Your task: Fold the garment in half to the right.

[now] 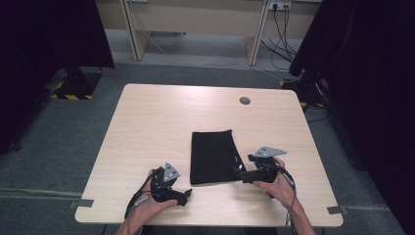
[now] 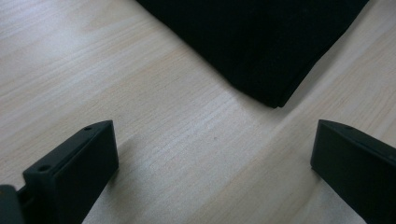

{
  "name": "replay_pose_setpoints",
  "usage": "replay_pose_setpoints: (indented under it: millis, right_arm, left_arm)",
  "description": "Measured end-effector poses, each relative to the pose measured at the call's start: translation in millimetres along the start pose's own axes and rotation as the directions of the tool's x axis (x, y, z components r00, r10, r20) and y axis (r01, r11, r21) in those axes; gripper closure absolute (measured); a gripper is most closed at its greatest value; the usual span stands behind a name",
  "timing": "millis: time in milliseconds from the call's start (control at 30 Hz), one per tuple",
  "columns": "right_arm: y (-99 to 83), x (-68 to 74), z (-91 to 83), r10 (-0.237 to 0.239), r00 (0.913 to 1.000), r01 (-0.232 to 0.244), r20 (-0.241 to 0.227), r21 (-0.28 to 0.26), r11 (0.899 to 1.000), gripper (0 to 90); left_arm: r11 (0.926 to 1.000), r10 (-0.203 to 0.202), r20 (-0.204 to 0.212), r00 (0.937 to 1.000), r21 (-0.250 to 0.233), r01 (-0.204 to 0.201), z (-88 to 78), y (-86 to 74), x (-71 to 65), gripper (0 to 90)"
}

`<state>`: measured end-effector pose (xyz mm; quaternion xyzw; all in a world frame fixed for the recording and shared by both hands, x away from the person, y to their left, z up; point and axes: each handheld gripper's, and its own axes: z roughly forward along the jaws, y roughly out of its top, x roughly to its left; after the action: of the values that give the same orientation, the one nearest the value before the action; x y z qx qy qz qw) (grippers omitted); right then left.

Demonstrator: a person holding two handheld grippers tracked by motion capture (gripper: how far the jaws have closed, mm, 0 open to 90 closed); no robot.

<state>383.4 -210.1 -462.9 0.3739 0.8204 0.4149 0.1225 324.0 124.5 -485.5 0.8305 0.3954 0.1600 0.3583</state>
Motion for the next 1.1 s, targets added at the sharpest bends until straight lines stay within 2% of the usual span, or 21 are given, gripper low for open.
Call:
replay_pose_setpoints:
  millis: [300,467,867,1100]
  right_arm:
    - [-6.9,8.4,-8.9,-0.023,0.9997,0.023,0.011,-0.001,1.000,16.1]
    - [-11.9,12.4,-11.3,-0.042,0.9990,0.042,0.012,0.015,0.999,16.1]
    - [-22.4,12.2,-20.7,-0.035,0.9991,0.035,0.024,0.022,0.999,16.1]
    - [-30.5,13.6,-33.2,-0.032,0.9988,0.031,0.036,0.022,0.999,16.1]
  left_arm:
    - [1.0000,0.000,0.000,1.0000,-0.001,0.000,0.1,0.0,0.0,0.0]
    - [1.0000,0.000,0.000,1.0000,0.000,0.000,0.0,0.0,0.0,0.0]
    - [1.0000,-0.001,0.000,1.0000,-0.001,0.001,0.1,0.0,0.0,0.0]
    - [1.0000,-0.002,-0.001,1.0000,-0.001,0.002,-0.1,-0.2,-0.1,0.0]
